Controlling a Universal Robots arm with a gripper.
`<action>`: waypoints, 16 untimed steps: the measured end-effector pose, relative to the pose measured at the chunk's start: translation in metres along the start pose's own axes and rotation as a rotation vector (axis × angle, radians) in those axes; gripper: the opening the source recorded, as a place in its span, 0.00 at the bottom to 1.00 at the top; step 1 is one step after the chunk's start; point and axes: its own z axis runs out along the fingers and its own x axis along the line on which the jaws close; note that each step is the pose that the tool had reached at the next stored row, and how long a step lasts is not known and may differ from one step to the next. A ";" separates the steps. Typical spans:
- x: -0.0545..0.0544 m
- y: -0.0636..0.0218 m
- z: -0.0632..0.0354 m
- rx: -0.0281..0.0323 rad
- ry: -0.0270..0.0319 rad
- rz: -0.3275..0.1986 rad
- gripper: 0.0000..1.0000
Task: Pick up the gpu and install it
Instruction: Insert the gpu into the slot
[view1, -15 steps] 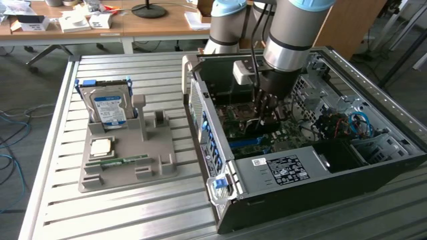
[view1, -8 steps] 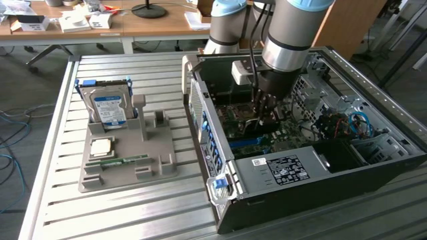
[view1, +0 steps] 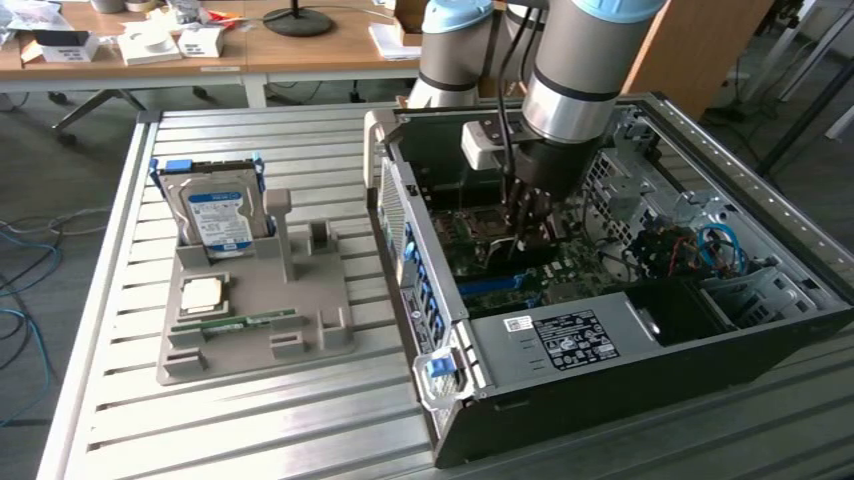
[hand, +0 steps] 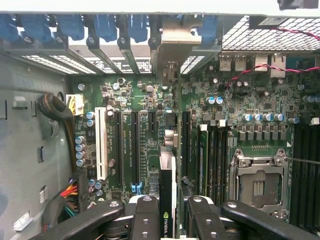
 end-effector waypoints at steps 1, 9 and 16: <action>0.000 0.0004 0.0000 0.0000 0.0000 0.000 0.26; 0.000 0.0017 0.0003 0.0000 0.0001 0.000 0.26; 0.000 0.0018 0.0013 0.0000 -0.0001 0.000 0.26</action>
